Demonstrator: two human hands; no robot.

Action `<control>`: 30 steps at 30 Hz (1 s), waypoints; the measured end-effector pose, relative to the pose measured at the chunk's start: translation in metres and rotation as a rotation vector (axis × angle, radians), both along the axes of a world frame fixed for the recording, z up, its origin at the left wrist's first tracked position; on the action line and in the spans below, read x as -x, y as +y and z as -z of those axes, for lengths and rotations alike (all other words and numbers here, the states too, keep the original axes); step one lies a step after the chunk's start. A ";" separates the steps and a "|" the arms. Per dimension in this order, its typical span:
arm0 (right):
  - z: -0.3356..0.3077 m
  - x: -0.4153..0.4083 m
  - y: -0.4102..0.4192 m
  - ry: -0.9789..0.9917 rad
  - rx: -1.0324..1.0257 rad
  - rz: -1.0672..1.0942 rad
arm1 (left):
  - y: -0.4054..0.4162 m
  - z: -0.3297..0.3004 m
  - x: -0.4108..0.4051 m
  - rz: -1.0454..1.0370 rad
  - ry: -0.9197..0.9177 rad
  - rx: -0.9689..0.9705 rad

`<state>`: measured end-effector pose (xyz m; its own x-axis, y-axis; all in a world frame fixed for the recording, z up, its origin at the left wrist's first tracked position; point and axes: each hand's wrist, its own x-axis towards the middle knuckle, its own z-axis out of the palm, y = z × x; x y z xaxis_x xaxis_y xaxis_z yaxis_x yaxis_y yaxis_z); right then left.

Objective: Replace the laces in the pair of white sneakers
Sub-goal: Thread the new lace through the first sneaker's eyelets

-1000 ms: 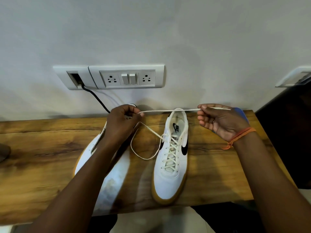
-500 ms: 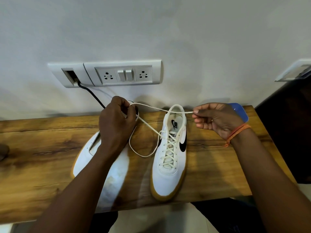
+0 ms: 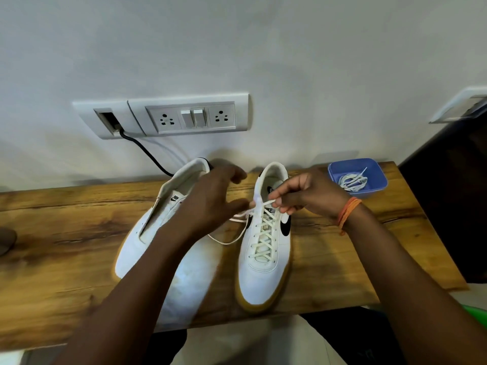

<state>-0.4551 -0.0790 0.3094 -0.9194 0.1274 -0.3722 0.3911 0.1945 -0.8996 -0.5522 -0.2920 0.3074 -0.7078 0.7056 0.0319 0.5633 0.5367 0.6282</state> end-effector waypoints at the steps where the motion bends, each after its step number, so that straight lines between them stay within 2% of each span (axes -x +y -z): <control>1: -0.001 0.001 -0.004 0.019 0.001 -0.030 | 0.010 -0.003 -0.006 0.000 -0.214 -0.101; 3: -0.004 0.003 -0.010 0.054 0.009 -0.041 | 0.026 -0.004 -0.017 0.004 -0.523 -0.211; 9: -0.007 0.000 -0.010 0.059 0.039 -0.009 | 0.032 0.010 -0.020 -0.076 -0.687 -0.309; 13: -0.007 -0.001 -0.007 0.070 0.017 0.006 | 0.029 0.010 -0.016 -0.101 -0.605 -0.241; 19: -0.008 -0.001 -0.005 0.018 0.095 0.005 | 0.028 0.007 -0.015 -0.098 -0.429 -0.195; 23: -0.010 0.000 -0.012 0.037 0.099 -0.005 | 0.030 0.002 -0.019 -0.068 -0.538 -0.237; 27: -0.008 0.000 -0.015 0.059 0.120 0.032 | 0.029 0.008 -0.014 -0.094 -0.566 -0.252; 30: -0.006 0.002 -0.016 0.088 0.047 0.046 | 0.028 0.009 -0.012 -0.086 -0.544 -0.219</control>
<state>-0.4566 -0.0952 0.3151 -0.9425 0.1543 -0.2966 0.3175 0.1356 -0.9385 -0.5397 -0.2640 0.2981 -0.7175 0.6632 -0.2132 0.0894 0.3912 0.9159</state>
